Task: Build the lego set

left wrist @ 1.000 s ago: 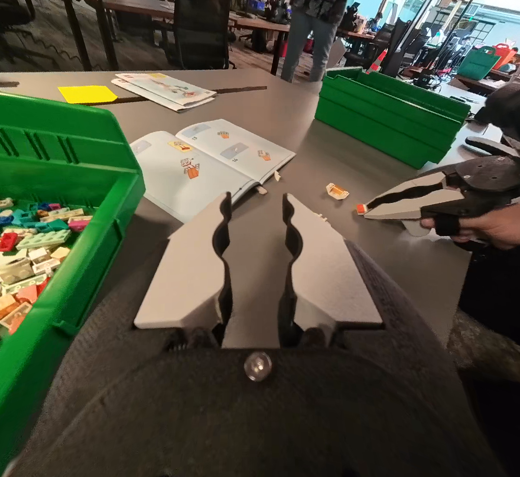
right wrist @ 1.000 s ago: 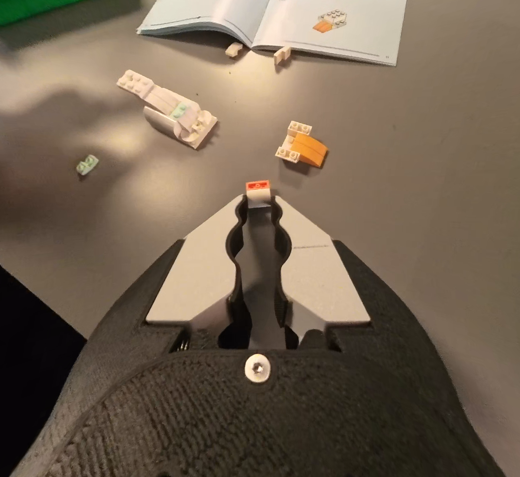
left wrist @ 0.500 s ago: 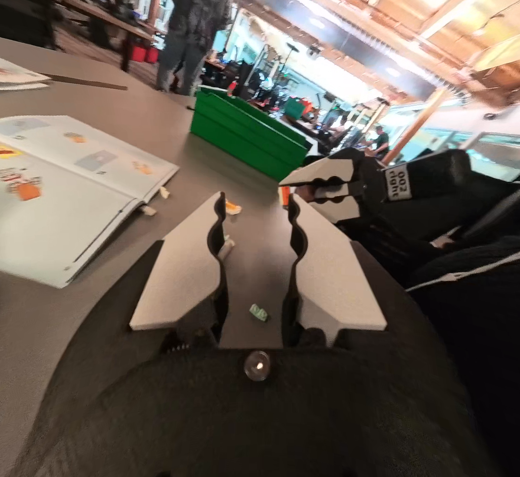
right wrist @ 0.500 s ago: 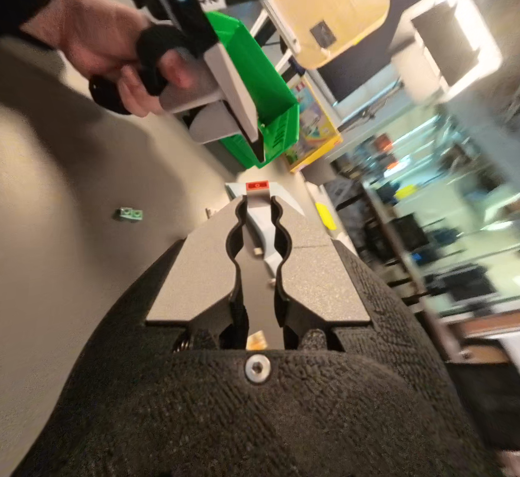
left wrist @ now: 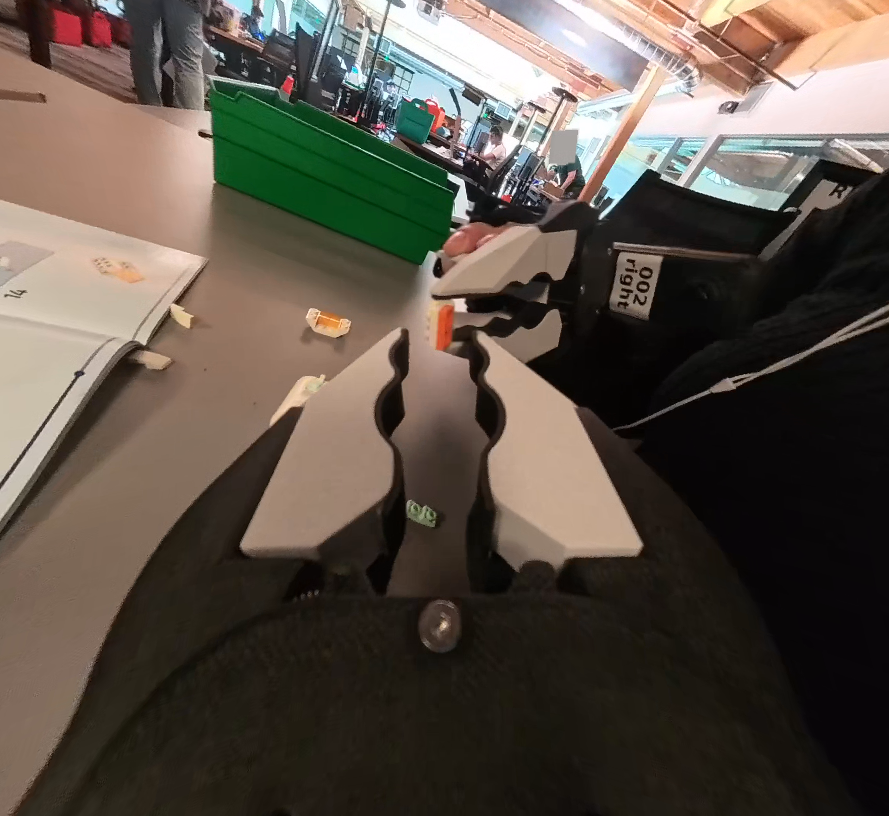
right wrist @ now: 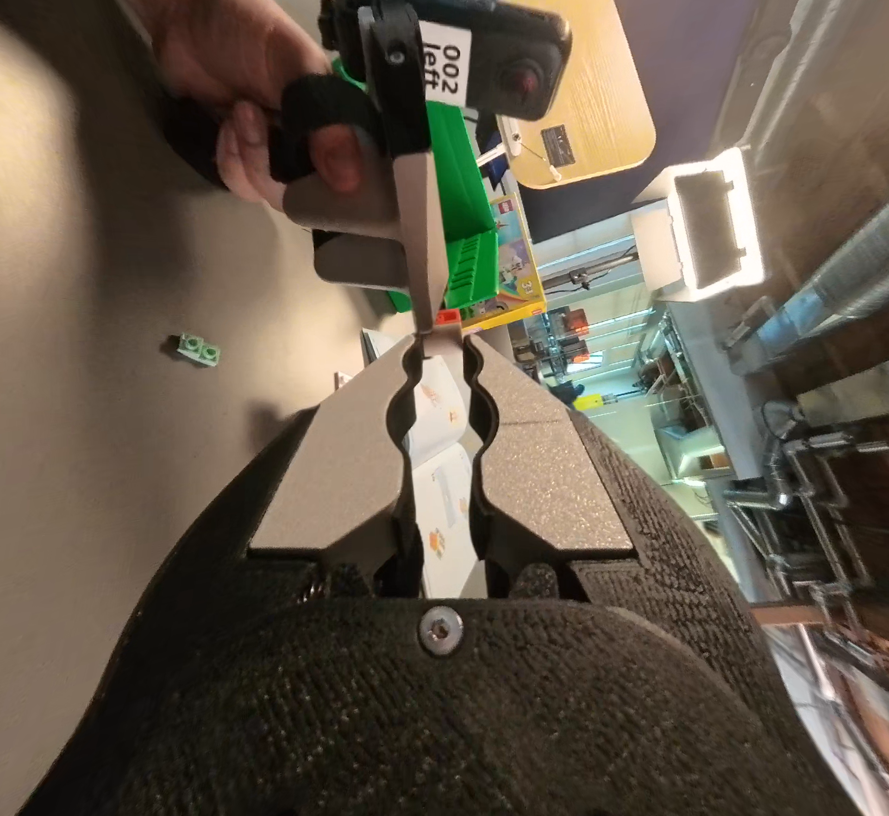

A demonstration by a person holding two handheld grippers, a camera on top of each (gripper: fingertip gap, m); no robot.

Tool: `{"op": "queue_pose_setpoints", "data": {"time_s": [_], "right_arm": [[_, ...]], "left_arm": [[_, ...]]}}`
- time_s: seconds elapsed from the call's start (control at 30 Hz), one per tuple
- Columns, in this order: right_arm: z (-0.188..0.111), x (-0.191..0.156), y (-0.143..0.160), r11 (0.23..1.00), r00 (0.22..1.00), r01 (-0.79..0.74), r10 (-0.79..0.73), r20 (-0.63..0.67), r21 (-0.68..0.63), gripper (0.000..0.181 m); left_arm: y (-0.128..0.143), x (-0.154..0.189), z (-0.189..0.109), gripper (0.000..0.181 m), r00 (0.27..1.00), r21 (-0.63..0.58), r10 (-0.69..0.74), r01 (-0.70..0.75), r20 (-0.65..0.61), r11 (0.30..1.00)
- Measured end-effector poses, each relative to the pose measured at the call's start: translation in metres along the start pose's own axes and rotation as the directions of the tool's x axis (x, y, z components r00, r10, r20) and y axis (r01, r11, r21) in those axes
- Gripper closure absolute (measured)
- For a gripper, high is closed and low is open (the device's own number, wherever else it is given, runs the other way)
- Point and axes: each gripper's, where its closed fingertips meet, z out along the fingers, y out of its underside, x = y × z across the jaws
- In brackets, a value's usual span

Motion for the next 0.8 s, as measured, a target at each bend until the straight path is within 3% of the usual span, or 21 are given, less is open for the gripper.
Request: {"op": "queue_pose_setpoints", "data": {"time_s": [0.27, 0.37, 0.47, 0.57, 0.67, 0.73, 0.8], "right_arm": [[0.002, -0.006, -0.008, 1.000, 1.000, -0.003, 0.003, -0.003, 0.020, 0.166], [0.002, -0.005, -0.010, 0.998, 0.998, -0.064, 0.064, -0.001, 0.017, 0.165], [-0.002, -0.013, 0.002, 0.980, 0.977, -0.196, 0.199, 0.080, -0.045, 0.158], [-0.015, -0.010, 0.023, 0.892, 0.884, -0.439, 0.450, 0.127, -0.106, 0.153], [-0.031, -0.004, 0.062, 0.733, 0.729, -0.648, 0.676, 0.108, -0.208, 0.141], [-0.042, -0.004, 0.091, 0.633, 0.642, -0.724, 0.764, 0.069, -0.275, 0.133], [-0.053, -0.006, 0.115, 0.586, 0.612, -0.739, 0.791, 0.033, -0.332, 0.127]], "left_arm": [[-0.009, 0.007, -0.008, 0.172, 0.991, 0.057, -0.090, 0.096, -0.101, 0.994], [-0.010, 0.008, -0.009, 0.172, 0.997, 0.058, -0.018, 0.022, -0.073, 0.998], [-0.010, 0.004, -0.010, 0.172, 0.997, 0.049, 0.077, -0.077, 0.009, 0.996], [-0.013, -0.004, -0.014, 0.172, 0.986, 0.051, 0.140, -0.146, 0.095, 0.988], [-0.019, -0.010, -0.019, 0.172, 0.976, 0.078, 0.160, -0.173, 0.150, 0.982], [-0.022, -0.014, -0.022, 0.172, 0.973, 0.096, 0.147, -0.165, 0.177, 0.982], [-0.024, -0.020, -0.025, 0.172, 0.971, 0.108, 0.123, -0.147, 0.204, 0.983]]}}
